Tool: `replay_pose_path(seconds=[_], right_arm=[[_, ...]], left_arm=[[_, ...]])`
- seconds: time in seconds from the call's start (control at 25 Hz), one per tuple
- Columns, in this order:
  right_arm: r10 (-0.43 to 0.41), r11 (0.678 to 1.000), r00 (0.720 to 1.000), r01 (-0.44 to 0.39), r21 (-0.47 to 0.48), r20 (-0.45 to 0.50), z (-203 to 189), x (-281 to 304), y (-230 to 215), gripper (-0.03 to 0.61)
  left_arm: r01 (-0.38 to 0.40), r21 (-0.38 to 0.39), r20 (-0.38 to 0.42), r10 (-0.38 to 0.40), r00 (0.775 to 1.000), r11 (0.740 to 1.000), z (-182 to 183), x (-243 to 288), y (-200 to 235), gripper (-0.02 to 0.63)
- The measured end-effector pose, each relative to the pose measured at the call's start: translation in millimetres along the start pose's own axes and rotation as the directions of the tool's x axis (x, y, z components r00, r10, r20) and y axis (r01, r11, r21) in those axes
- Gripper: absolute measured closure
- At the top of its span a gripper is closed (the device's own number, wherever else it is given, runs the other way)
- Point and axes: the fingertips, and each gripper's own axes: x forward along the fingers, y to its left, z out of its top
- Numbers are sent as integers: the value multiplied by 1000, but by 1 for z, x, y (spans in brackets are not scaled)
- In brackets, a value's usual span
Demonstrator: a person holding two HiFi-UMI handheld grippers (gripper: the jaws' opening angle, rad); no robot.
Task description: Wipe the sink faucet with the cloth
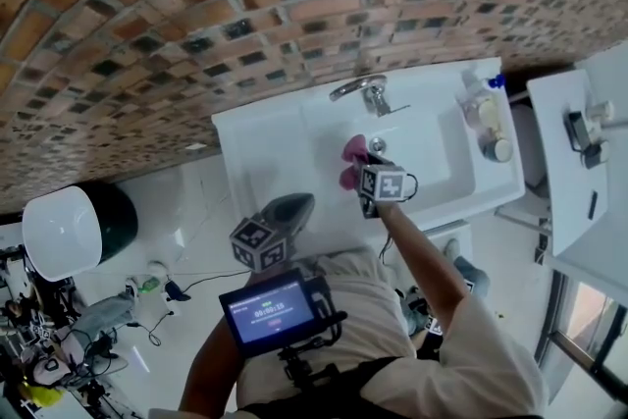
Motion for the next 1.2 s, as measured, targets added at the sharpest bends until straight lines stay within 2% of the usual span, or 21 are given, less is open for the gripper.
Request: replay_pose_path(seconds=[0.12,0.2,0.24,0.32,0.48,0.56,0.6,0.64,0.72,0.88,1.2], right_arm=[[6,982,996,-23,186,91,25,12,-9,508],[15,927,984,-80,367,175,42,25,-18,508],[13,884,976,-113,454,217,49,33,-23,508],[-9,778,956,-178,603,294,61,46,-31,508],[-137,544,912,-256,799,386,69,71,-55,508],[-211,458,891,-274,846,403,70,82,-69,508],[-241,436,880,-279,856,409,72,87,-76,508],[-264,430,870,-280,858,416,76,91,-80,508],[-290,438,858,-274,856,423,89,96,-83,509],[-310,451,864,-233,862,396,104,106,-86,509],[-283,525,871,-210,825,402,108,114,-87,509]], left_arm=[[-1,9,1,1,1000,1000,-2,0,1,612],[-10,6,-3,10,1000,1000,-3,-2,2,612],[-15,4,-3,15,1000,1000,-3,-3,3,612],[-26,5,-3,26,1000,1000,-3,-6,6,612],[-50,-3,-2,50,999,999,-5,-13,14,612],[-58,-13,-3,57,998,998,-6,-15,17,612],[-62,-22,-2,62,998,998,-7,-15,19,612],[-66,-31,-1,65,998,997,-8,-16,22,612],[-72,-40,-2,72,997,997,-10,-17,26,612],[-82,-49,4,82,997,995,-9,-20,33,612],[-83,-54,13,84,996,995,-5,-21,41,612]])
